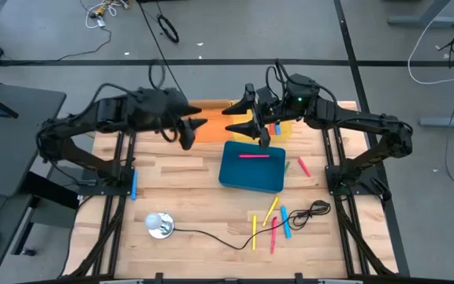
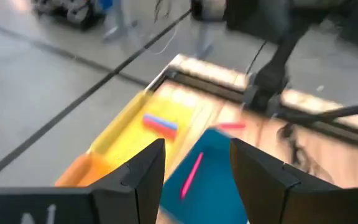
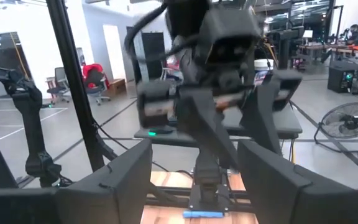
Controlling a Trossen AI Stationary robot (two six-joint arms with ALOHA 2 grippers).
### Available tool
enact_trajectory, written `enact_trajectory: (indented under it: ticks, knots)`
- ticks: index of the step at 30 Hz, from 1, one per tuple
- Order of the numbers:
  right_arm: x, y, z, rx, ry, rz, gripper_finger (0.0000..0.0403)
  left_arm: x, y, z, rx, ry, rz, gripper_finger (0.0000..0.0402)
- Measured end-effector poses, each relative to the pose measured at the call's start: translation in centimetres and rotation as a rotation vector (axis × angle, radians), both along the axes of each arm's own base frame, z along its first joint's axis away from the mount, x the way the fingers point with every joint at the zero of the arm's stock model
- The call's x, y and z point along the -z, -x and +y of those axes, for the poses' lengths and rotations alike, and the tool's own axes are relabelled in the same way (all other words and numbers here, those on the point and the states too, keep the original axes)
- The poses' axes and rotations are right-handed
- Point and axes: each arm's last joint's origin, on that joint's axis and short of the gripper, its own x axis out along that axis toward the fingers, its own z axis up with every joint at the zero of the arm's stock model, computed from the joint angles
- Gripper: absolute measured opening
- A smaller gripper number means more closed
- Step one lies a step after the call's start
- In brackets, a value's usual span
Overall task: Pick & Place Markers
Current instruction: Put the blue marker into the yellow transparent bin
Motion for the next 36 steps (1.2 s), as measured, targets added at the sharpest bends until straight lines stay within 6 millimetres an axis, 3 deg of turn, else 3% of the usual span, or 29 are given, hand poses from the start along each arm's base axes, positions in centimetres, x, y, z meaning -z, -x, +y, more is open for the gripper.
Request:
enact_trajectory:
  ticks: [8, 20, 29, 36]
  knots:
    - [0.0, 0.0, 0.0, -0.004, -0.003, 0.002, 0.0236, 1.9, 0.5, -0.4, -0.2, 0.175, 0.098, 0.0186]
    - [0.1, 0.0, 0.0, -0.014, -0.006, 0.018, 0.0236, 4.1, 2.9, -0.8, -0.507, 0.525, 0.219, 0.0186]
    - [0.2, 0.0, 0.0, -0.013, 0.014, 0.018, 0.0236, 5.1, 4.7, -2.2, -0.7, 0.721, 0.31, 0.0186]
    - [0.2, 0.0, 0.0, -0.012, 0.027, 0.015, 0.0236, 6.6, 4.5, -3.8, -0.752, 0.899, 0.37, 0.0186]
